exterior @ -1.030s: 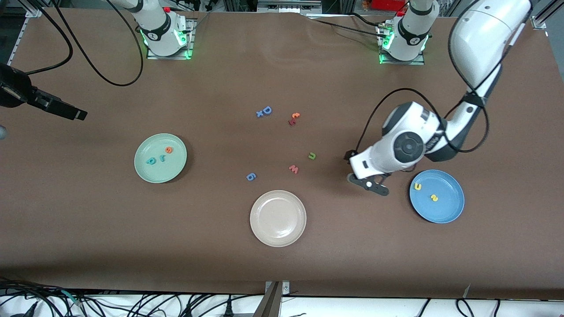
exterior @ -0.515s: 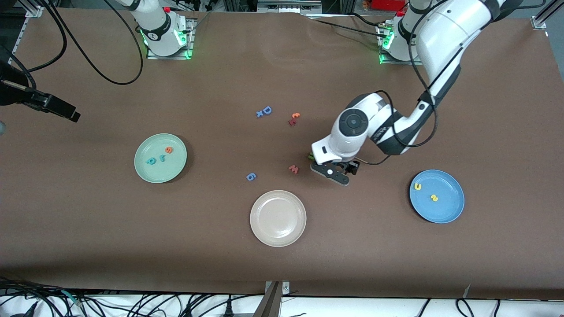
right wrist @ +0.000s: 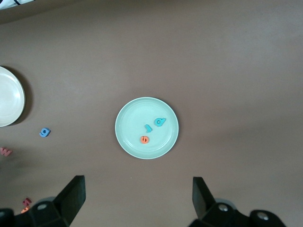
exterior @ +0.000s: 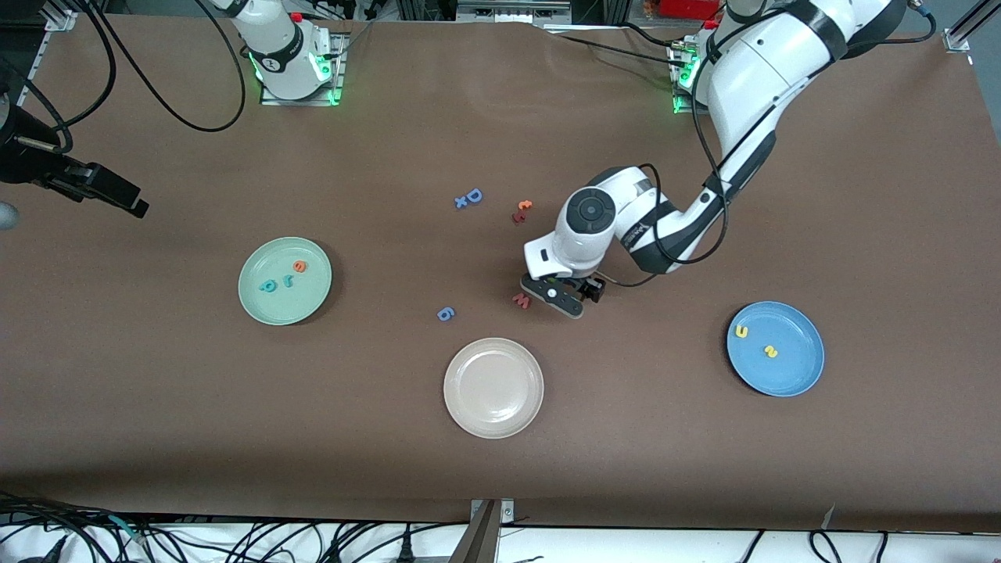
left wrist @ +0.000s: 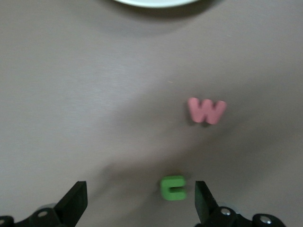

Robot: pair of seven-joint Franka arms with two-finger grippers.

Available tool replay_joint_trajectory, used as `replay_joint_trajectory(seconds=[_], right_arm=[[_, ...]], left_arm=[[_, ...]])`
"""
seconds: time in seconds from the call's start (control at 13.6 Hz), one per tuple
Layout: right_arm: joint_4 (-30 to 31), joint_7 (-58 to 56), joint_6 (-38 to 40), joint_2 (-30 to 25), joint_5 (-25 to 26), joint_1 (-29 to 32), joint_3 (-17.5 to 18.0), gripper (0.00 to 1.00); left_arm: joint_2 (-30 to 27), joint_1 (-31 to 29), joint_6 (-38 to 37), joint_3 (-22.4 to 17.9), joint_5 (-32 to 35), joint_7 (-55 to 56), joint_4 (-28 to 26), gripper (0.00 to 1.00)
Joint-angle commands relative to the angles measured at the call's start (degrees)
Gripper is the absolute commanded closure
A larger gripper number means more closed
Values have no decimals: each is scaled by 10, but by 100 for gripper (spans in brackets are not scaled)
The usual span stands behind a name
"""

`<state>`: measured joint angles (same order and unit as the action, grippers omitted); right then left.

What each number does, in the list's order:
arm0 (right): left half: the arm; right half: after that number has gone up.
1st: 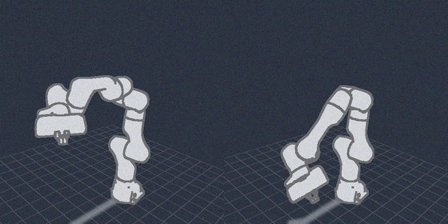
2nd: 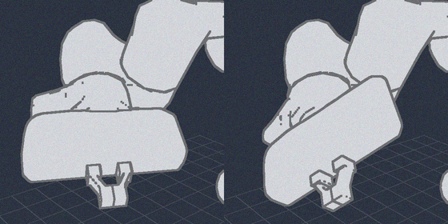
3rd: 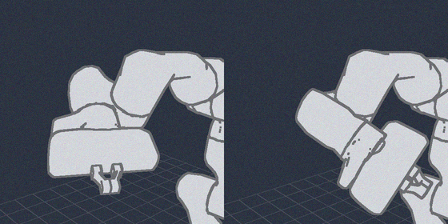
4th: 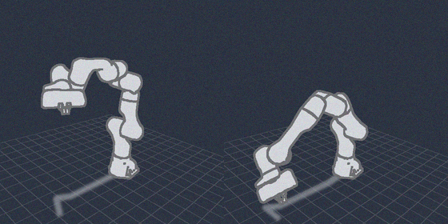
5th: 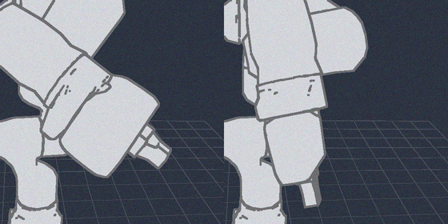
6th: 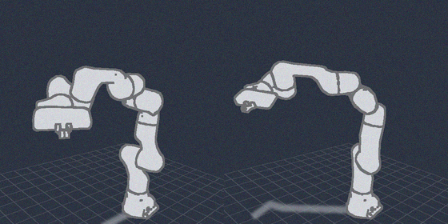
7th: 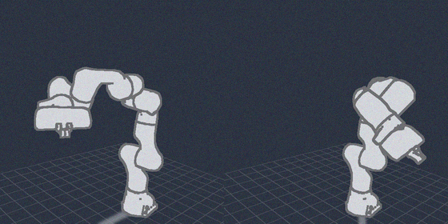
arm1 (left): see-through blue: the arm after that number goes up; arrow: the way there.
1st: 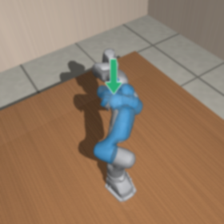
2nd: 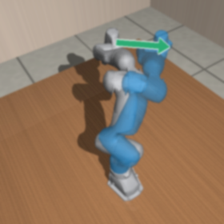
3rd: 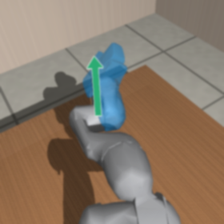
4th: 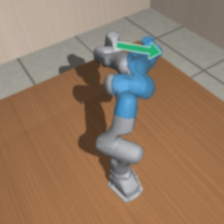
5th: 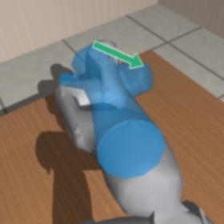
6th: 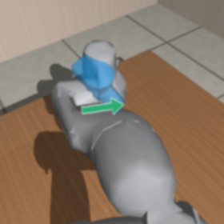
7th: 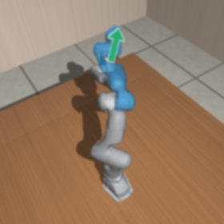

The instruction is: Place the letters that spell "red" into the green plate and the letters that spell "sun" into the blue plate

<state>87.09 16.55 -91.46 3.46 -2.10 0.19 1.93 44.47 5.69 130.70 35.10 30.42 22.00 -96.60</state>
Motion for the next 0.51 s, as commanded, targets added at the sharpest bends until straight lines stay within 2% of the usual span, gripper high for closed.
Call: replay_joint_trajectory(seconds=[0.0, 0.29, 0.44], right_arm=[[19, -2, -10, -18, 3, 14, 9, 0], [19, -3, -14, -17, 8, 15, -4, 0], [19, -3, -14, -18, 7, 16, -12, 0]], left_arm=[[11, 22, 4, -4, 20, 19, 3, 0], [18, 28, 4, -7, 22, 27, -4, 0], [19, 31, 4, -7, 46, 39, -10, 0]])
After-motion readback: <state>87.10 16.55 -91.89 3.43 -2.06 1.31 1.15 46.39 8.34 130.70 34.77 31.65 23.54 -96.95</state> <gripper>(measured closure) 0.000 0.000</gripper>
